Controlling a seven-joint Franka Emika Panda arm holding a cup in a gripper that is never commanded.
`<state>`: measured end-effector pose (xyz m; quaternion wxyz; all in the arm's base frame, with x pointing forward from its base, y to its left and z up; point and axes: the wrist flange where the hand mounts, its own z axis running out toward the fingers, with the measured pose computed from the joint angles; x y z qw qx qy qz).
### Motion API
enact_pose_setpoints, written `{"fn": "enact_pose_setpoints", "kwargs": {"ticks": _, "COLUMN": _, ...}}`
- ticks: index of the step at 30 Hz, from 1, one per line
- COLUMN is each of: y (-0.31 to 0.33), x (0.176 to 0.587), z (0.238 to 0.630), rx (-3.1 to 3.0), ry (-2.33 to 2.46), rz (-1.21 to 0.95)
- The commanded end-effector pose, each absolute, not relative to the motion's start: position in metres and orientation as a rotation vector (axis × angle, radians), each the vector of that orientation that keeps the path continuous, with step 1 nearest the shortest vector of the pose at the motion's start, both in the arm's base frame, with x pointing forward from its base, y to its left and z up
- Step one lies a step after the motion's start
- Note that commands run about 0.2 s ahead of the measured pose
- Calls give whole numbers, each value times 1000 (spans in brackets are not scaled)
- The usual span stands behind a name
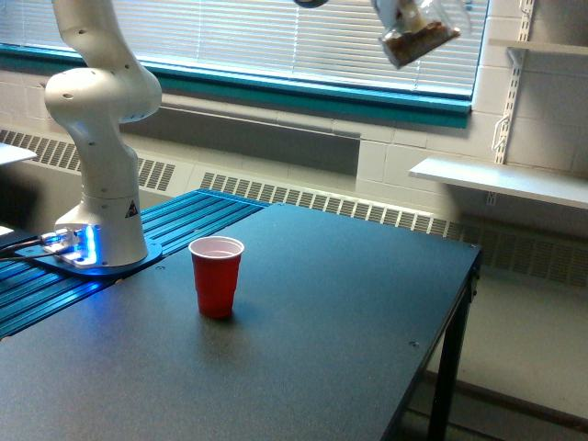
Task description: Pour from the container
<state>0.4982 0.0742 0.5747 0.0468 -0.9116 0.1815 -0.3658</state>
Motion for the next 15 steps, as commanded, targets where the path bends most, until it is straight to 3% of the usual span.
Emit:
{"fn": "enact_pose_setpoints", "kwargs": {"ticks": 1, "y": 57, "x": 478, "z": 573, "rx": -2792, "ry": 585, "rz": -1142}}
{"fn": "enact_pose_setpoints", "kwargs": {"ticks": 15, "y": 45, "x": 445, "z": 545, "rx": -2845, "ry": 628, "rz": -1132}}
